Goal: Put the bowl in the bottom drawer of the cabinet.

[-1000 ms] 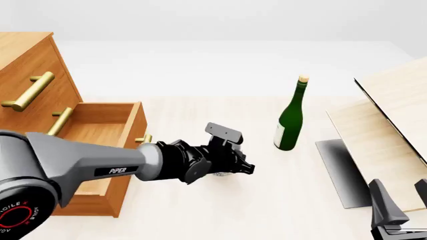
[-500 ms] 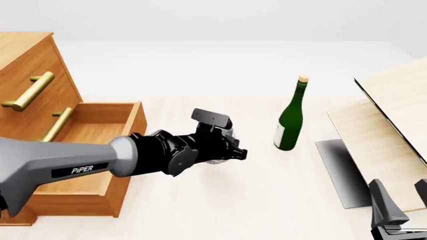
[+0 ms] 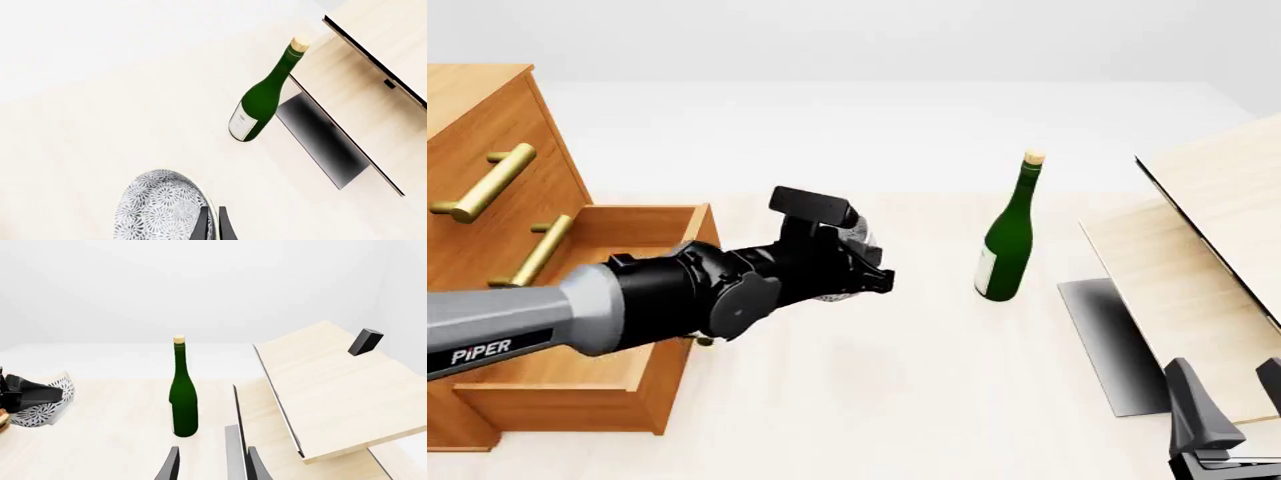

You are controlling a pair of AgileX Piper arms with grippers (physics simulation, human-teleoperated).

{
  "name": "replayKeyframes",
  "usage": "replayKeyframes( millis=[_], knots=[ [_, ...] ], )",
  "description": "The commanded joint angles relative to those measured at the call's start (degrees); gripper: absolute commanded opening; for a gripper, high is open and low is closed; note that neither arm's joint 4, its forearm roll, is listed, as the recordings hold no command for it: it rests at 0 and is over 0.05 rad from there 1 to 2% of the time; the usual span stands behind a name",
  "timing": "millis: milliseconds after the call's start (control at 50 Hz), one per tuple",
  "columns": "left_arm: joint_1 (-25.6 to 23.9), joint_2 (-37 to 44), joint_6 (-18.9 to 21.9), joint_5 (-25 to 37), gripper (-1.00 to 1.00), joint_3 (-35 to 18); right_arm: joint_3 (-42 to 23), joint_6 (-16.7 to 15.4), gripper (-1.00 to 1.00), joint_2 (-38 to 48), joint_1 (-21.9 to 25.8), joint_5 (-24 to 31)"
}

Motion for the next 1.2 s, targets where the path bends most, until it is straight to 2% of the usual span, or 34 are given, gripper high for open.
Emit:
replayKeyframes(
  millis=[20, 780, 1040, 1080, 1200],
  knots=[
    [1.10, -4.48, 1.09, 0.95, -1.00, 0.86, 0.00, 0.00, 1.00, -0.01, 0.00, 0.00],
    [7.12, -17.72, 3.30, 4.22, -1.00, 5.70, 0.00, -0.01, 1.00, 0.00, -0.01, 0.00],
    [9.23, -21.73, 2.59, 4.74, -1.00, 8.57, 0.00, 0.00, 1.00, 0.00, 0.00, 0.00],
    [9.77, -21.89, 1.39, 5.15, -1.00, 9.04, 0.00, 0.00, 1.00, 0.00, 0.01, 0.00],
    [10.91, -23.67, 1.99, 6.11, -1.00, 10.17, 0.00, 0.00, 1.00, 0.00, 0.00, 0.00]
  ],
)
